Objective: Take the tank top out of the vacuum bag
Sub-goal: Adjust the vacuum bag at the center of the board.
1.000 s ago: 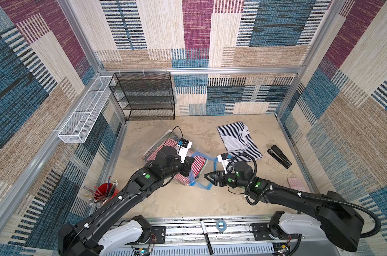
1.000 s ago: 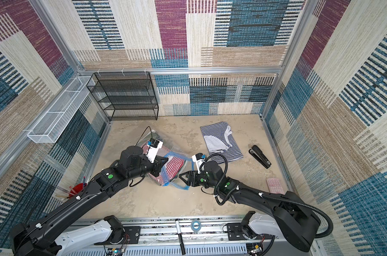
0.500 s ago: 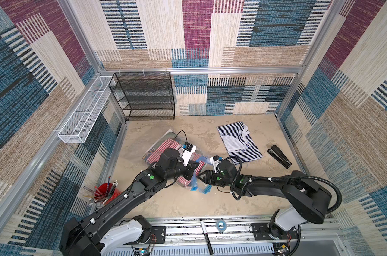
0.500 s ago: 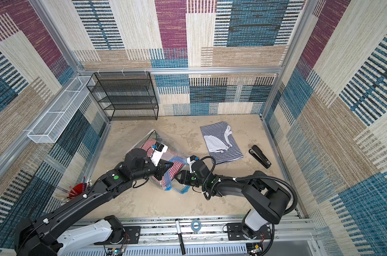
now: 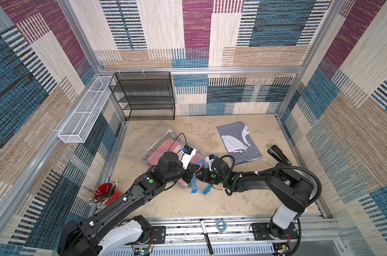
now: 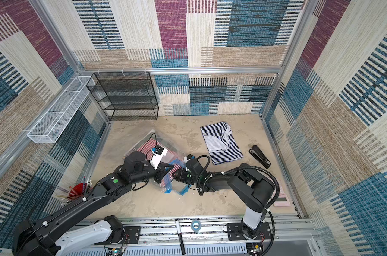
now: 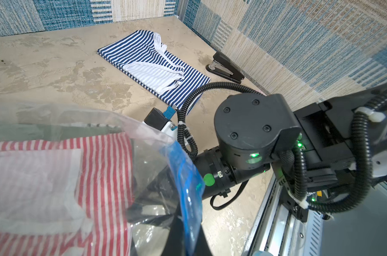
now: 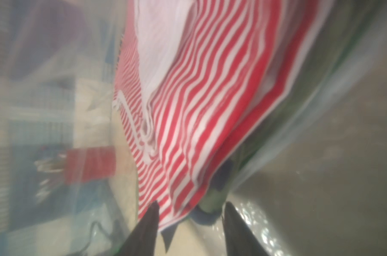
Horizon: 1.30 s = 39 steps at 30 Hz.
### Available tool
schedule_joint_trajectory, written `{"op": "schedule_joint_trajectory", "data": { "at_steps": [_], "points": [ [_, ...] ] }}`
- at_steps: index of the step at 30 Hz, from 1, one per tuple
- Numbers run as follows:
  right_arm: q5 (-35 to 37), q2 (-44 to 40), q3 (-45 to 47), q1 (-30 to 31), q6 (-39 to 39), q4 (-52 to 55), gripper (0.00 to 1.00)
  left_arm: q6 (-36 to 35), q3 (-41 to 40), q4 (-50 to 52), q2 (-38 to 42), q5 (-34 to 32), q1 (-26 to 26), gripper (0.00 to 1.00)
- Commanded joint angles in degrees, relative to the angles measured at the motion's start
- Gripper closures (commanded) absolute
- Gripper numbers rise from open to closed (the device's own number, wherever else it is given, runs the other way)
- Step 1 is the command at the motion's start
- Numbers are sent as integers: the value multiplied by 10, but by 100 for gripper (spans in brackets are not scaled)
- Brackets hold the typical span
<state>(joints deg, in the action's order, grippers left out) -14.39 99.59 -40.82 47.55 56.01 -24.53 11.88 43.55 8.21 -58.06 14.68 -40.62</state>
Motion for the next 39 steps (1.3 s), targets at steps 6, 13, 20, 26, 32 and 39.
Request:
{"op": "schedule_joint_trajectory", "data": {
  "at_steps": [6, 13, 20, 26, 32, 39],
  "points": [
    [-3, 8, -22, 0, -8, 2, 53, 0, -10, -46, 17, -6, 0, 100],
    [-6, -16, -23, 0, -17, 41, 53, 4, -10, -37, 21, -10, 0, 100],
    [23, -65, -16, -2, -32, 77, 53, 10, -7, -37, 18, -11, 0, 100],
    [7, -35, -46, -4, -32, 87, 54, 7, 0, -33, 10, -13, 0, 100],
    [2, -15, -46, -13, -25, 81, 55, 3, 3, -32, 3, -12, 1, 100],
    [-3, -2, -54, -20, -28, 76, 55, -1, 9, -27, -3, -12, 0, 100]
  ]
}}
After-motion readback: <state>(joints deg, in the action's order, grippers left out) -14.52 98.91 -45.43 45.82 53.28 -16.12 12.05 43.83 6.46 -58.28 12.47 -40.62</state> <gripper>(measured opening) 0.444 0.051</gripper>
